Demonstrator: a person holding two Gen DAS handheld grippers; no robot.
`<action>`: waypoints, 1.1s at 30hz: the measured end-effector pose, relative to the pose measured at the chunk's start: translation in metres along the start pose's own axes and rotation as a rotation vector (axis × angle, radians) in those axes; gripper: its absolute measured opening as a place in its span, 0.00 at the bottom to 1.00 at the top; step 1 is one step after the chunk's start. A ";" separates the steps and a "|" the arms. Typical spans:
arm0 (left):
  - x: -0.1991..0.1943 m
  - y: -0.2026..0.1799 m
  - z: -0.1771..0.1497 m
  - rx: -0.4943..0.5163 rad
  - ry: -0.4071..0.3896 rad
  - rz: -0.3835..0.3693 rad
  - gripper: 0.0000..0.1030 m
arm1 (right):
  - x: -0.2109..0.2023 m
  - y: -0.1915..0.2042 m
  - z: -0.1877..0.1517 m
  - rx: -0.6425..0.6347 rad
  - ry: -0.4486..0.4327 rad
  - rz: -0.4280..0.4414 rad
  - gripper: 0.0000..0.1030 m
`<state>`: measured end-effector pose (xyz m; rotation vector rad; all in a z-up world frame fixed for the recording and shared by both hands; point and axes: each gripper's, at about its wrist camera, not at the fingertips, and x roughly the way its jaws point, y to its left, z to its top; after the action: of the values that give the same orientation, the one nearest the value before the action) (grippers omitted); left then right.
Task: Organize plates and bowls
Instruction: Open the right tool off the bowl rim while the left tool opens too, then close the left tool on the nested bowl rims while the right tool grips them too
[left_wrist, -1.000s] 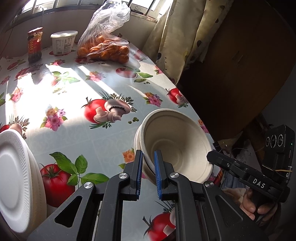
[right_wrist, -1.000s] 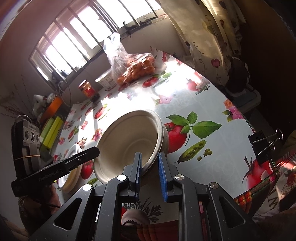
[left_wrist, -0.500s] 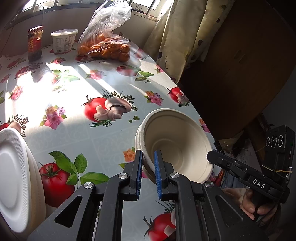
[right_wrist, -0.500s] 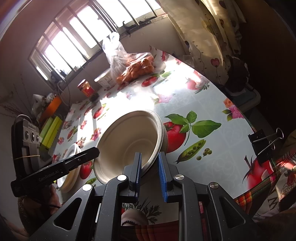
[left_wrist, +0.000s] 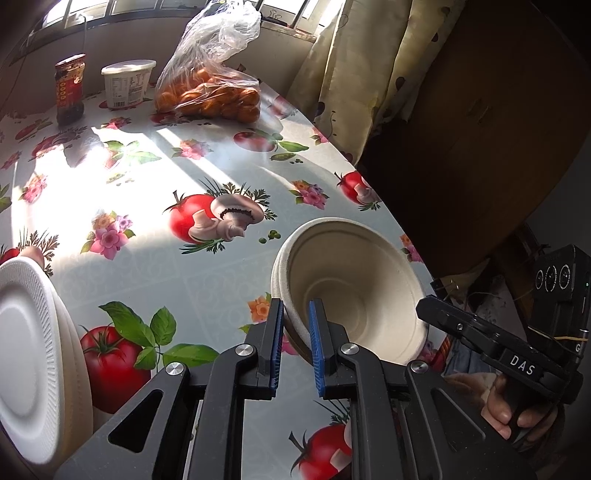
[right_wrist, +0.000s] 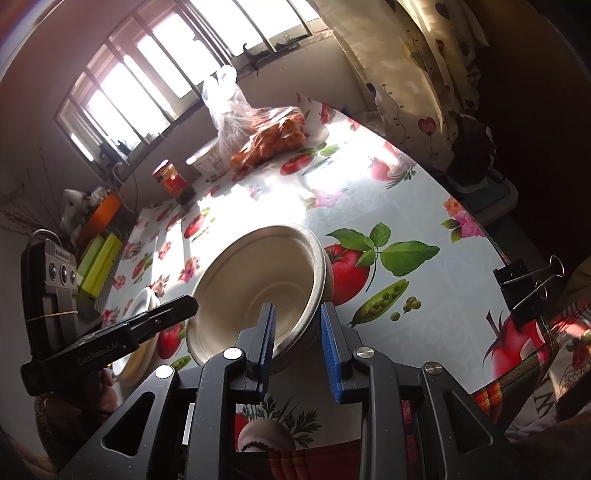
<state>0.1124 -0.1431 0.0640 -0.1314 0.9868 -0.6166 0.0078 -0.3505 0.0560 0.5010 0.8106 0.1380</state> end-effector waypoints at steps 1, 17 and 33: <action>0.001 -0.001 0.000 0.001 0.000 -0.001 0.15 | 0.001 -0.001 0.001 0.000 0.001 0.000 0.30; 0.004 0.000 -0.001 0.002 0.009 0.001 0.23 | 0.001 0.001 0.001 -0.007 0.001 -0.009 0.41; 0.007 0.004 0.000 -0.032 0.012 0.007 0.44 | 0.004 -0.003 0.008 -0.129 -0.039 -0.146 0.48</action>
<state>0.1171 -0.1432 0.0574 -0.1530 1.0086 -0.5960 0.0163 -0.3548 0.0572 0.3205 0.7917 0.0456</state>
